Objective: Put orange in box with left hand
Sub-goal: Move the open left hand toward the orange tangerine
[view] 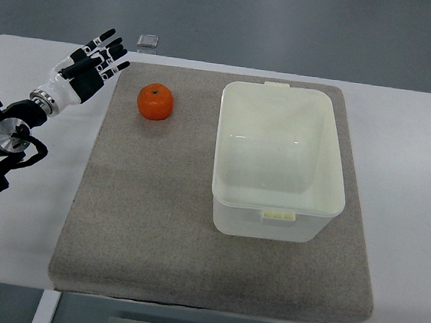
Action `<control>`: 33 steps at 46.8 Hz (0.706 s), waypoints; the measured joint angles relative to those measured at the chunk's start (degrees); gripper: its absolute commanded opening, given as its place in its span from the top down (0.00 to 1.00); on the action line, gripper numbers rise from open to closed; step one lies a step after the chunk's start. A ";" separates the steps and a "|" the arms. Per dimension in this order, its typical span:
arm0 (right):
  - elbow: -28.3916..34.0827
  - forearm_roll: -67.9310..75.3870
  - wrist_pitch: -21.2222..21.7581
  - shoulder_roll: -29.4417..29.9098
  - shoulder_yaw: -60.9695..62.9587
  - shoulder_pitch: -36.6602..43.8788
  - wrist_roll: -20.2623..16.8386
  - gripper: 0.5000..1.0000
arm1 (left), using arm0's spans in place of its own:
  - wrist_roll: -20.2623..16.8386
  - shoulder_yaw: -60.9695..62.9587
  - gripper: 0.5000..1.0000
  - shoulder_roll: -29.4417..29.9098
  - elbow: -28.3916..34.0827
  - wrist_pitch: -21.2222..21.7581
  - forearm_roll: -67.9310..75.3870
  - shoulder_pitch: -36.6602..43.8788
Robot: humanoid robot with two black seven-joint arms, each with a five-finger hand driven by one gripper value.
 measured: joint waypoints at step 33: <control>0.00 0.00 0.00 0.00 0.00 -0.02 0.00 0.15 | -0.43 -0.77 0.01 0.18 0.70 -2.46 1.48 -3.21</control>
